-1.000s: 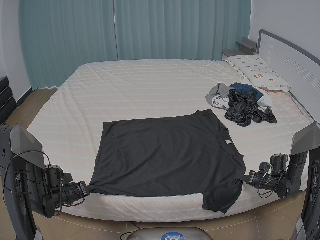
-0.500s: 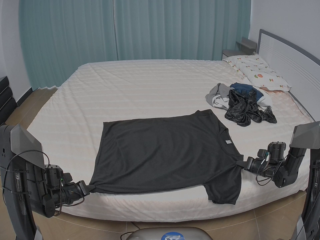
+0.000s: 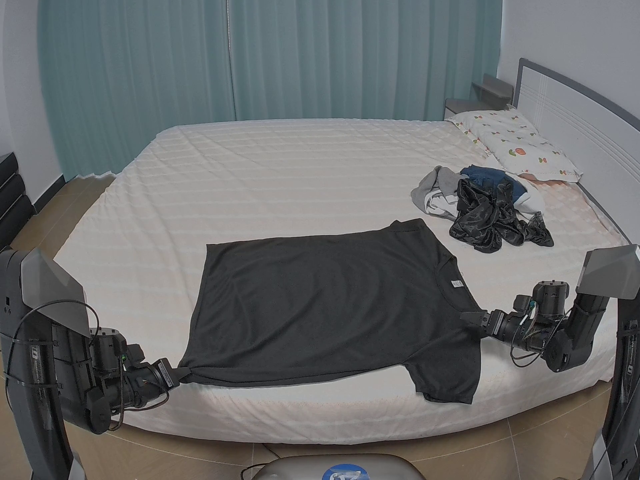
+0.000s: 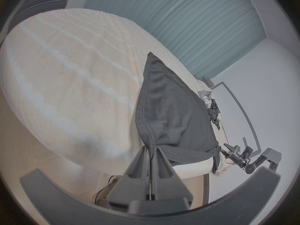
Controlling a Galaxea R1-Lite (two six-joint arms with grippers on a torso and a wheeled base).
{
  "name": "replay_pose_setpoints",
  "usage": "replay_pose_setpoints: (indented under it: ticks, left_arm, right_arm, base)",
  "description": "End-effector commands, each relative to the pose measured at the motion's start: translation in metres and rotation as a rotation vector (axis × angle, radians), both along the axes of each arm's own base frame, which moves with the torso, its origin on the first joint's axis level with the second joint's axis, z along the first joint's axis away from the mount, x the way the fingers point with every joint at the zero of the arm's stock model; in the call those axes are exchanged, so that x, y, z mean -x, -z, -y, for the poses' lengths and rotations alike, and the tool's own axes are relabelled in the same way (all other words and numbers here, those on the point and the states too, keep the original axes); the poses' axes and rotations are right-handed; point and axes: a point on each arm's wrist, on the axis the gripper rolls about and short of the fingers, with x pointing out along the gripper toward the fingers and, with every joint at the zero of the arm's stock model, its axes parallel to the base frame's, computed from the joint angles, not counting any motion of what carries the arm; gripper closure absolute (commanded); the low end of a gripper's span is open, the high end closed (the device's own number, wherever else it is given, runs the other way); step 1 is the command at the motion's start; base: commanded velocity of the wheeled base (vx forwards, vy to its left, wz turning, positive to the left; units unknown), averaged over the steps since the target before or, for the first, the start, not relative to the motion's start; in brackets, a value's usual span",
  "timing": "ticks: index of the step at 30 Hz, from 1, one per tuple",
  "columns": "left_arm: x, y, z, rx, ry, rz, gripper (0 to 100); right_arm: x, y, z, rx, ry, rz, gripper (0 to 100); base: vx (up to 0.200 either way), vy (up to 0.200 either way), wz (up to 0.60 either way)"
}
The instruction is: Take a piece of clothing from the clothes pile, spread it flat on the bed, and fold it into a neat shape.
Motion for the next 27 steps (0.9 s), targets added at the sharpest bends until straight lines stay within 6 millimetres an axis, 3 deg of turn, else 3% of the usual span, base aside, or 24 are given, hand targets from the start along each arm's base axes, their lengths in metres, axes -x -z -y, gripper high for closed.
replay_pose_setpoints:
  ticks: [1,6,10,19,27]
  left_arm:
    - [-0.001,-0.001,0.0,0.0,0.0,0.015,100]
    - [0.0,-0.001,0.0,0.0,0.0,0.012,100]
    - [0.0,-0.001,0.0,0.0,0.0,0.012,100]
    - [0.001,-0.001,0.0,-0.001,0.001,0.009,100]
    - [0.001,-0.002,0.0,-0.002,0.0,0.012,100]
  right_arm:
    - [0.018,-0.017,0.013,-0.008,0.029,0.004,0]
    - [0.041,-0.023,0.013,-0.031,0.004,-0.021,0]
    - [0.063,-0.016,0.002,-0.055,-0.069,-0.095,0]
    - [0.068,0.009,-0.01,-0.038,-0.13,-0.164,0]
    - [0.061,0.016,-0.012,-0.024,-0.147,-0.152,0]
  base:
    - [0.0,0.0,0.0]
    - [0.0,0.0,0.0]
    - [0.0,0.0,0.0]
    - [0.0,0.0,0.0]
    - [0.0,0.0,0.0]
